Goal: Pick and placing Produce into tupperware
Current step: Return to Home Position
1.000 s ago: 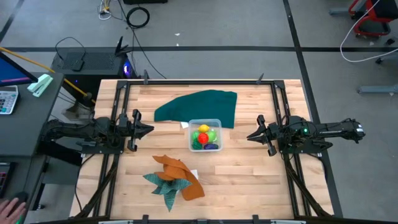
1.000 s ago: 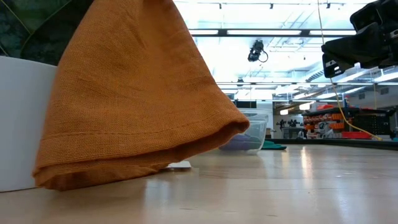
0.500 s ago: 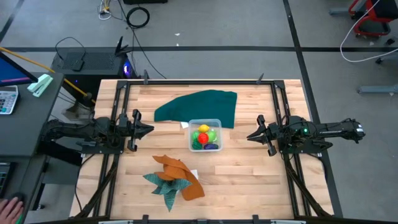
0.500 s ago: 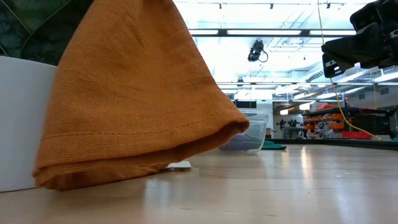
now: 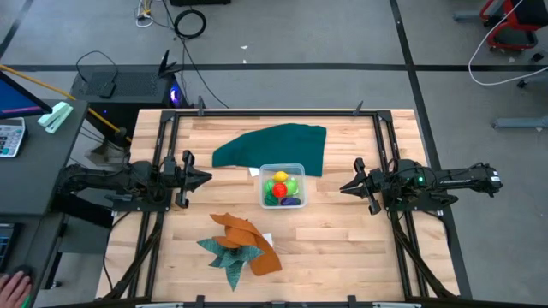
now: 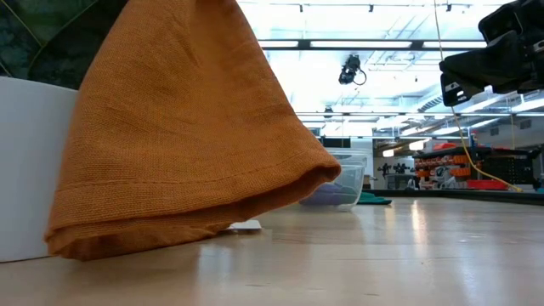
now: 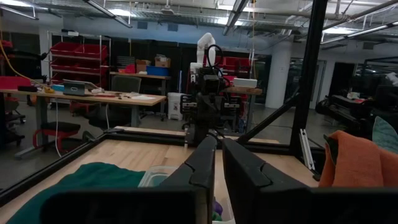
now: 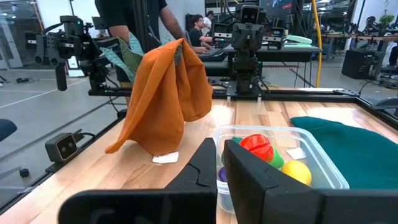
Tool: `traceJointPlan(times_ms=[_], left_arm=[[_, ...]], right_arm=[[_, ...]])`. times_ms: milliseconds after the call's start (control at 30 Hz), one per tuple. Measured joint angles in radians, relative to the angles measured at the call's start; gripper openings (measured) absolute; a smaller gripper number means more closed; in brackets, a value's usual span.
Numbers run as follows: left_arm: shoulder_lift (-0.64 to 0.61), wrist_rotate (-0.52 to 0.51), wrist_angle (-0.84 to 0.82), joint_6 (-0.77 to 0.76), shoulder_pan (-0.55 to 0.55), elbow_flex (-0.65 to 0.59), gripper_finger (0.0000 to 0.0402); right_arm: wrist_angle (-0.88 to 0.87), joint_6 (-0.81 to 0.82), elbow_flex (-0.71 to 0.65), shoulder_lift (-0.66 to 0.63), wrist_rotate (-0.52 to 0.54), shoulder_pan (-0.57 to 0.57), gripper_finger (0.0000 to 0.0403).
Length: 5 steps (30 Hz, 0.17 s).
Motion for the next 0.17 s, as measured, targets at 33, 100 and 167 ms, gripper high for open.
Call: traceJointPlan(times_ms=[33, 100, 167], left_arm=[[0.000, 0.000, 0.000, 0.000, 0.000, 0.000, 0.0040], [0.000, 0.000, 0.000, 0.000, 0.000, 0.000, 0.0039], [0.000, 0.000, 0.000, 0.000, 0.000, 0.000, 0.0036]], right_arm=[[0.000, 0.000, 0.000, 0.000, 0.000, 0.000, 0.0000], [0.000, 0.000, 0.000, 0.000, 0.000, 0.000, 0.0000], [0.000, 0.000, 0.000, 0.000, 0.000, 0.000, 0.0000]])
